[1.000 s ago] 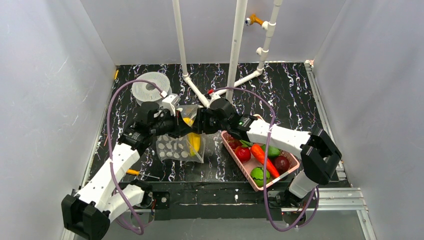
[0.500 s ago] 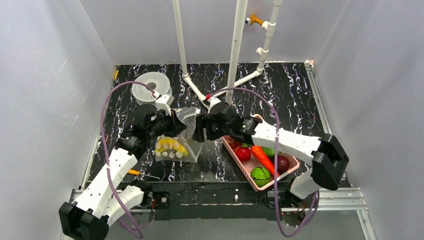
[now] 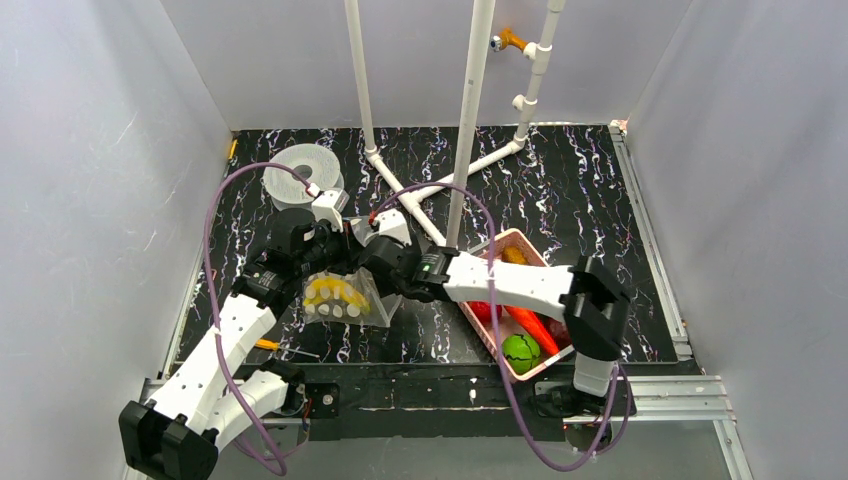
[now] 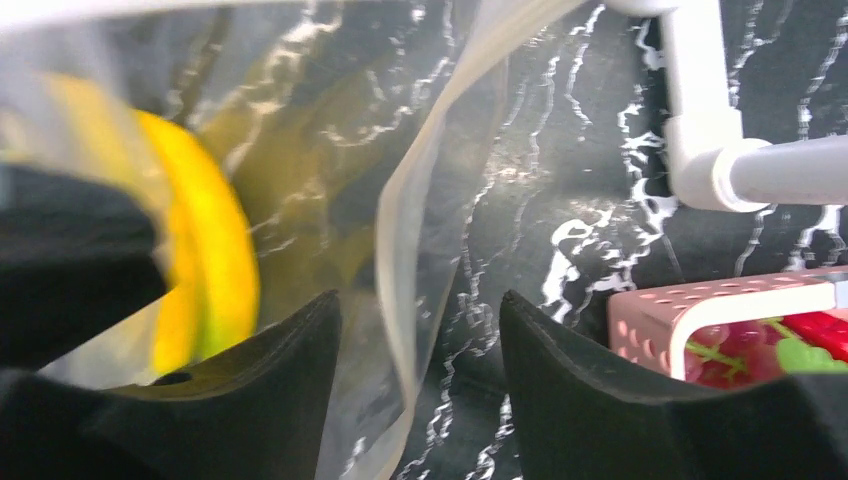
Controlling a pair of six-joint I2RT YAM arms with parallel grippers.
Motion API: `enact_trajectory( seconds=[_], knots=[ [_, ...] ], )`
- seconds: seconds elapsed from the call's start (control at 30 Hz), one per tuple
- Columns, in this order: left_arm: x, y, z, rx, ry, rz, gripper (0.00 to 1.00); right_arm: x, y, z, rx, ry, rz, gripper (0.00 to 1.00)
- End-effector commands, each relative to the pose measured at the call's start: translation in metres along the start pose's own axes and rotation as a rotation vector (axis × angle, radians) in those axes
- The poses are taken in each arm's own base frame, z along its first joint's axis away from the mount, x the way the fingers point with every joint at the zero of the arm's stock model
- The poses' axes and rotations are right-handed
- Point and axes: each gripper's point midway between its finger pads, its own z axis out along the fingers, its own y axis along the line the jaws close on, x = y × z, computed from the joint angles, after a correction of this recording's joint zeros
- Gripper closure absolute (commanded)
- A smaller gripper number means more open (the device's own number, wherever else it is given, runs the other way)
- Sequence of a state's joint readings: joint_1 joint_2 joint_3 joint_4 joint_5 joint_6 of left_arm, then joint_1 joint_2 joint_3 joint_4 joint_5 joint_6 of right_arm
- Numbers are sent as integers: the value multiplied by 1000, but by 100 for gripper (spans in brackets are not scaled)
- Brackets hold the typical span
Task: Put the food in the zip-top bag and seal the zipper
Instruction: Adjust the zipper food storage bag at the center of the board.
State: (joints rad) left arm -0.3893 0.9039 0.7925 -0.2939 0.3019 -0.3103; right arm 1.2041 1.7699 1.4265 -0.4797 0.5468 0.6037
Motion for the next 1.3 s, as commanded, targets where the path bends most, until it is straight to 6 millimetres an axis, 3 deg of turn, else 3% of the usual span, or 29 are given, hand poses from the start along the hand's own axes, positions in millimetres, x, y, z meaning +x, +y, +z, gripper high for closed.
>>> enact_trajectory(
  seconds=[0.0,0.13,0.3,0.5,0.63,0.8,0.97,1.17,1.27],
  knots=[
    [-6,-2,-7,-6,-23,15,100,-20,-21,5,176,-72,-43,39],
    [-7,0,-9,-16,-33,18,100,-30,-36,0,238,-150,-65,64],
    [-6,2,-8,-28,-27,16,100,-40,-16,-20,-6,-230,-72,99],
    [0,14,-8,-102,16,-16,100,-48,22,-49,-334,-189,24,99],
    [13,21,-13,-178,123,-100,100,-47,34,-51,-403,-141,42,99],
    [16,6,-21,-128,139,-151,97,-43,42,-56,-462,-121,50,99],
    [0,-6,-46,-116,71,-159,100,-47,46,-69,-478,-75,48,99],
    [-41,-42,-104,-67,-42,-217,100,-54,41,-125,-494,79,29,99],
    [-51,-45,-111,-76,-65,-248,100,-54,45,-141,-564,110,54,99]
  ],
)
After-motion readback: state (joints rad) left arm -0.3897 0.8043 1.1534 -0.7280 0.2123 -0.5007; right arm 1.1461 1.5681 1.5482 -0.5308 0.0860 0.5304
